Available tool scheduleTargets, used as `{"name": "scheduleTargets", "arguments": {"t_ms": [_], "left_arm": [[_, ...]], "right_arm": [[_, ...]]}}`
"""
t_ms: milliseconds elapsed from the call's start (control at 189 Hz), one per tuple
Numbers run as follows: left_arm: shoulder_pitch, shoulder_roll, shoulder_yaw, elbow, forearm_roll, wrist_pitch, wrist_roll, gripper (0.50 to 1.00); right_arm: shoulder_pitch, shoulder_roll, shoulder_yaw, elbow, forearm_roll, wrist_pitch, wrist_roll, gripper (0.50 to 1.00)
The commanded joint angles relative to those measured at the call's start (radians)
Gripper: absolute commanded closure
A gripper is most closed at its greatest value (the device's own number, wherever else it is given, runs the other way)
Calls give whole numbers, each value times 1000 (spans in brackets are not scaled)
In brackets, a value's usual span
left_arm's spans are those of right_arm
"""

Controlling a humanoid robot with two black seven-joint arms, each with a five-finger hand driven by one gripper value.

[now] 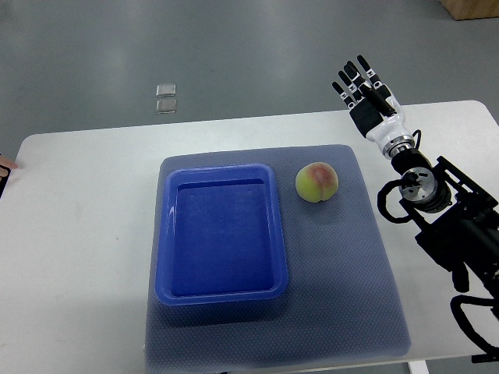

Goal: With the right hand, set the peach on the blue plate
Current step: 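Reach the right hand down toward the peach beside the blue tray, then close the right hand fingers around the peach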

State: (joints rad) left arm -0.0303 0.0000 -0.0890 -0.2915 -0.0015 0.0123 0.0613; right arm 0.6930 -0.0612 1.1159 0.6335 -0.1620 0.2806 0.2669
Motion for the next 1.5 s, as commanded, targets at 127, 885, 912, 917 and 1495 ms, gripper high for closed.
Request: {"name": "scheduleTargets", "arguments": {"t_ms": [127,885,912,917,1495], "left_arm": [[0,0,2,-1,0,0,0,500],[0,0,0,-3,0,-2,0,500],[0,0,0,-3,0,-2,0,500],[0,0,0,-3,0,-2,0,500],[0,0,0,-1,0,-2,0,500]], "right_arm": [[2,-3,-1,2,-2,2,-2,566],[519,-316,-922,156,-981,245,-20,568],[550,-328,-967,179,-995,276,-28,566],[565,-330,-988,187,-1001,291,-32,566],[600,-256,-1173,172,-1015,181,-175,568]]}}
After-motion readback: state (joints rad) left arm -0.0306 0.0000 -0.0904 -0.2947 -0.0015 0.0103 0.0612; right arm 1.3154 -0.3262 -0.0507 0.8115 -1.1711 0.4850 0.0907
